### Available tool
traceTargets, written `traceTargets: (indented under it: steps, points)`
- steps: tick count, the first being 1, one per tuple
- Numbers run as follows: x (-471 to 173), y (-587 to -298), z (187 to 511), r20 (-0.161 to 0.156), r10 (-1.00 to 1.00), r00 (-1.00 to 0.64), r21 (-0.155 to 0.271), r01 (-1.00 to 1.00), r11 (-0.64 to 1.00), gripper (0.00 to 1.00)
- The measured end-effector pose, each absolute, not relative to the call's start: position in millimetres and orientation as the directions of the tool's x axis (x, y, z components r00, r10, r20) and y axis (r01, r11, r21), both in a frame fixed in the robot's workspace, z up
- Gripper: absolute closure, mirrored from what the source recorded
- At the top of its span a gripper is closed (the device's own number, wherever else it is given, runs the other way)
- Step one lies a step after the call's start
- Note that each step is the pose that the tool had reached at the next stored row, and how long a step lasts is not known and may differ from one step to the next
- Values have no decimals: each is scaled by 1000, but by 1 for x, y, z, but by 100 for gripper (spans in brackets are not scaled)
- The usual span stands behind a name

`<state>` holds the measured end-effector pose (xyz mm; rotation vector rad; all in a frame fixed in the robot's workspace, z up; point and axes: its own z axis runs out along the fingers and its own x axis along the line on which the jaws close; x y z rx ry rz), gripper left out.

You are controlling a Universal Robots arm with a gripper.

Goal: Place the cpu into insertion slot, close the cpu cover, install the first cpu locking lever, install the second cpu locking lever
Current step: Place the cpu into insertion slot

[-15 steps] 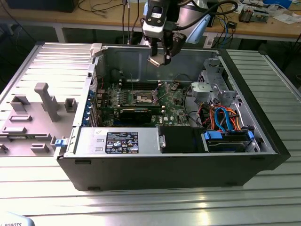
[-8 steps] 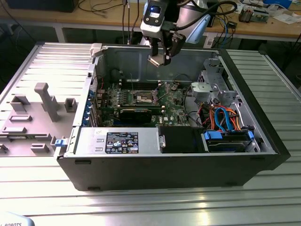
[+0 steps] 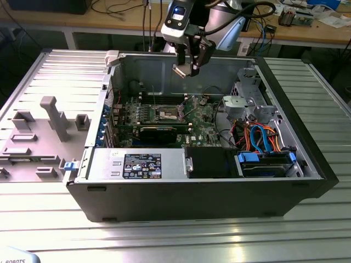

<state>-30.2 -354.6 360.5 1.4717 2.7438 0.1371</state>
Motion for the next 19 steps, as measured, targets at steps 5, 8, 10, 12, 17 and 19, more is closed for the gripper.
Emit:
traceTargets:
  steps: [5, 8, 10, 12, 17, 19]
  points:
    - [-30, -355, 360, 19, 856, -517, 89, 853, 514, 46]
    - [-30, -355, 360, 19, 872, -488, 89, 870, 485, 46]
    - [-30, -355, 360, 19, 881, -473, 89, 878, 470, 46]
    - [-30, -355, 360, 19, 892, -451, 89, 890, 448, 46]
    - [-30, -355, 360, 19, 908, -418, 89, 905, 415, 46]
    - [-30, -355, 360, 19, 913, -407, 89, 910, 404, 46]
